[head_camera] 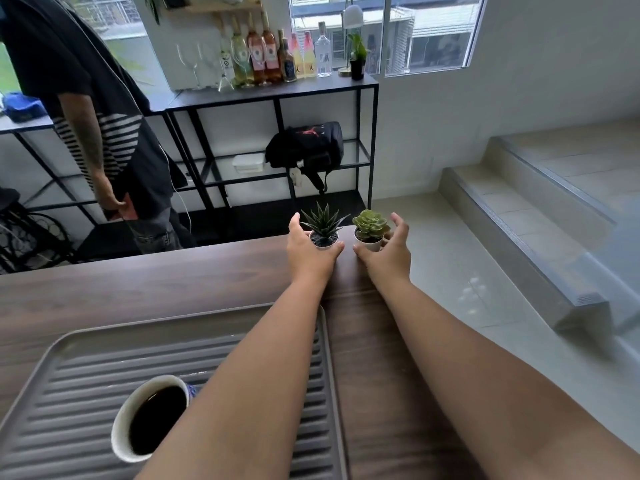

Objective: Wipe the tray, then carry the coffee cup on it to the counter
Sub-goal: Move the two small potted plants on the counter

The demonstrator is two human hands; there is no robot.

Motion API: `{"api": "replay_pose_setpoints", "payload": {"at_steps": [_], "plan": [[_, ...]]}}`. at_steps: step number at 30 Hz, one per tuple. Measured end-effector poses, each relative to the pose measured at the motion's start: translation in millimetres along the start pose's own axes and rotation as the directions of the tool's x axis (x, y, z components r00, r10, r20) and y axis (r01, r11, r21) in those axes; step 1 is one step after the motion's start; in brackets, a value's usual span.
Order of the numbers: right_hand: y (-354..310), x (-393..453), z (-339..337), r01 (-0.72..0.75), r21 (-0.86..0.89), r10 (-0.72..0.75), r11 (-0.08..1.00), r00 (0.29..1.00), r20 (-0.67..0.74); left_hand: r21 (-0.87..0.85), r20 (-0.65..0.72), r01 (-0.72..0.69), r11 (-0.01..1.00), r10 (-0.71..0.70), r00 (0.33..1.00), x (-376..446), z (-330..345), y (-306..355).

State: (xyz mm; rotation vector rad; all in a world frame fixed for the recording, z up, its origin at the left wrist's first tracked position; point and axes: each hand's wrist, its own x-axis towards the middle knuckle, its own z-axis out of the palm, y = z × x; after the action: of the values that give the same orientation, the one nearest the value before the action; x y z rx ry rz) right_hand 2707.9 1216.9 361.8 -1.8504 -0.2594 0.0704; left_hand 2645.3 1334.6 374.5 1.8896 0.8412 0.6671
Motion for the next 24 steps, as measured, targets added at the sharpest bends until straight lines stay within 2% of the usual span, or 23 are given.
{"api": "replay_pose_setpoints", "payload": {"at_steps": [8,12,15,18,21,24], "plan": [[5.2,-6.6,-2.4,0.000,-0.001,0.000,1.000,0.999,0.050,0.077,0.030,-0.007,0.997,0.004,1.000,-5.3,-4.6,-2.6],[4.8,-22.4,-8.9,0.046,-0.041,-0.046,0.998,0.999,-0.017,0.045,0.031,0.024,0.999,-0.026,0.999,-31.9,-20.6,2.0],[2.6,-47.3,-17.7,0.054,-0.051,-0.057,0.997,0.997,-0.057,0.031,0.003,-0.059,0.998,0.059,0.998,-67.2,-38.9,8.7],[-2.2,-83.5,-31.3,0.074,-0.056,-0.077,0.996,0.995,-0.067,0.000,0.046,-0.171,0.985,0.171,0.984,-117.0,-66.1,2.5],[-9.0,-128.3,-48.8,0.122,-0.067,-0.126,0.990,0.990,-0.062,-0.012,0.114,-0.304,0.953,0.303,0.946,-169.6,-103.6,-18.0],[-17.3,-179.4,-67.2,0.188,-0.075,-0.192,0.979,0.980,-0.047,0.025,0.120,-0.409,0.912,0.404,0.907,-218.3,-146.4,-42.7]]}}
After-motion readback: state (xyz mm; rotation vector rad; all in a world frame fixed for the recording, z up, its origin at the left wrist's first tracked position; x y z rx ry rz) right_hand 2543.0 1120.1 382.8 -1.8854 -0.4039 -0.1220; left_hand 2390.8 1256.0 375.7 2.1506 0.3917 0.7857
